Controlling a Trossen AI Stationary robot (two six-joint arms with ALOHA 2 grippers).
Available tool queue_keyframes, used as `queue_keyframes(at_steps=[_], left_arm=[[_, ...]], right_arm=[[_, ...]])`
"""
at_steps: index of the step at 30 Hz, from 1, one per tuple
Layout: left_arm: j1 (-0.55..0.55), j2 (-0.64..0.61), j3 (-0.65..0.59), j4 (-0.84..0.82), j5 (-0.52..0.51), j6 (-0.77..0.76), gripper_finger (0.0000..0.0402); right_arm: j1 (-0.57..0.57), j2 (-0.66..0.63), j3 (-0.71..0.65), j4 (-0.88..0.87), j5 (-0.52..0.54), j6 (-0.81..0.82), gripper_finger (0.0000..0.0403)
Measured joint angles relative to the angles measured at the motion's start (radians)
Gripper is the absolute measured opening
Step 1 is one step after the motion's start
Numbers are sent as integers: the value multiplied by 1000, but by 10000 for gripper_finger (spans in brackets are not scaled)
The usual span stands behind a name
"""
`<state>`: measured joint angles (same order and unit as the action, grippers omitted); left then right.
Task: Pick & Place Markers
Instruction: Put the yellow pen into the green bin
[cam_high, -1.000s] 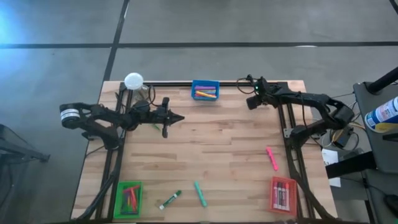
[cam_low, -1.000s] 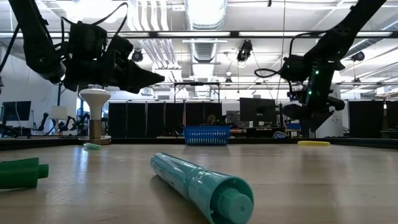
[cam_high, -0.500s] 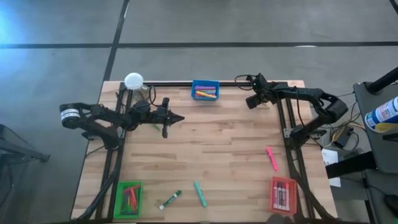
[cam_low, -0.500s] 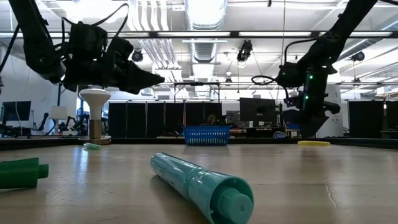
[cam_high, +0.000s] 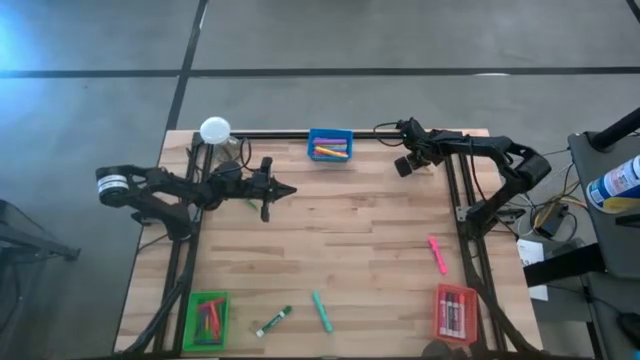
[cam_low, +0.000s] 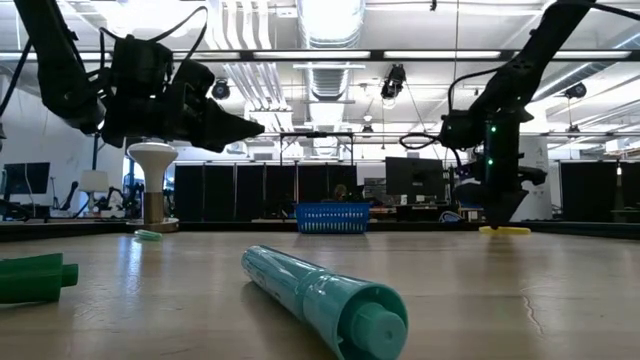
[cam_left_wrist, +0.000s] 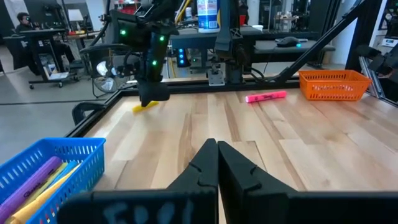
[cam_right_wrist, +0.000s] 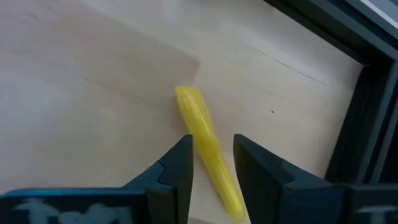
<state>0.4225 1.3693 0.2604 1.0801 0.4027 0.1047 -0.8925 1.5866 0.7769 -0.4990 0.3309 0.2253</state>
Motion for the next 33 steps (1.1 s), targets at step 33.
queue_keyframes(at_steps=[33], left_arm=[[0,0,0,-12,0,0,0]], right_arm=[[0,5,19,-44,-52,18,132]])
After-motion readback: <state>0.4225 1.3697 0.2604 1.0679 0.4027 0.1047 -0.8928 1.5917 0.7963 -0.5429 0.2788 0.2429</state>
